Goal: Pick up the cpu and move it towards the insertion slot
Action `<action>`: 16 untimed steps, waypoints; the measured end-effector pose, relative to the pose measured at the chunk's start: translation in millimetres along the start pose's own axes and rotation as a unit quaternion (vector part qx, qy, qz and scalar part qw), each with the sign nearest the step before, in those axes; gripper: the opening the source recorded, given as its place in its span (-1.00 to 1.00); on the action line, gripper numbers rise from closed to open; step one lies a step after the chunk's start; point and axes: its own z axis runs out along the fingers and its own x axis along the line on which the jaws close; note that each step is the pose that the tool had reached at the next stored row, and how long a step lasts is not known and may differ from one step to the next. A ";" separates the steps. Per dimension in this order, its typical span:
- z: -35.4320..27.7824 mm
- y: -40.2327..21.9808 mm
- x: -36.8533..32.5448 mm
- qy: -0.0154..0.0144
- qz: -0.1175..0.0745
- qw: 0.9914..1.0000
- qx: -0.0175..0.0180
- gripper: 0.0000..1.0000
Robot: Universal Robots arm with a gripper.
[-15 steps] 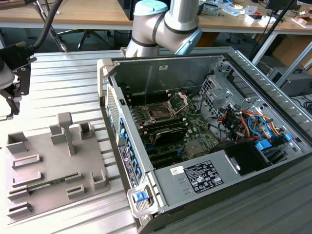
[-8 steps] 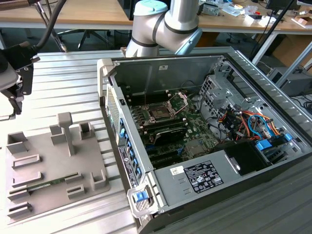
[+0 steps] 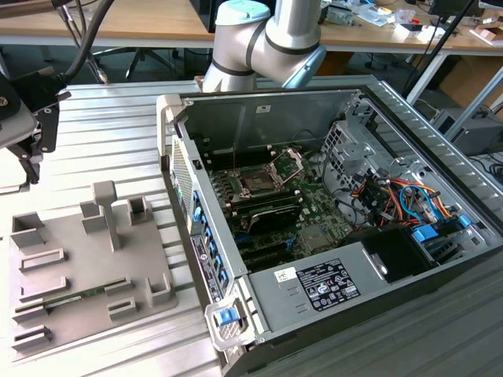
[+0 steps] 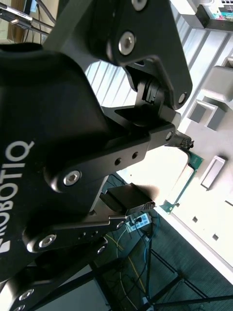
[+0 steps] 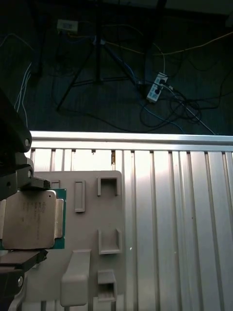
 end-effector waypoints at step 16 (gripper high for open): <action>0.0 -0.2 -9.4 0.000 0.000 1.000 0.000 0.09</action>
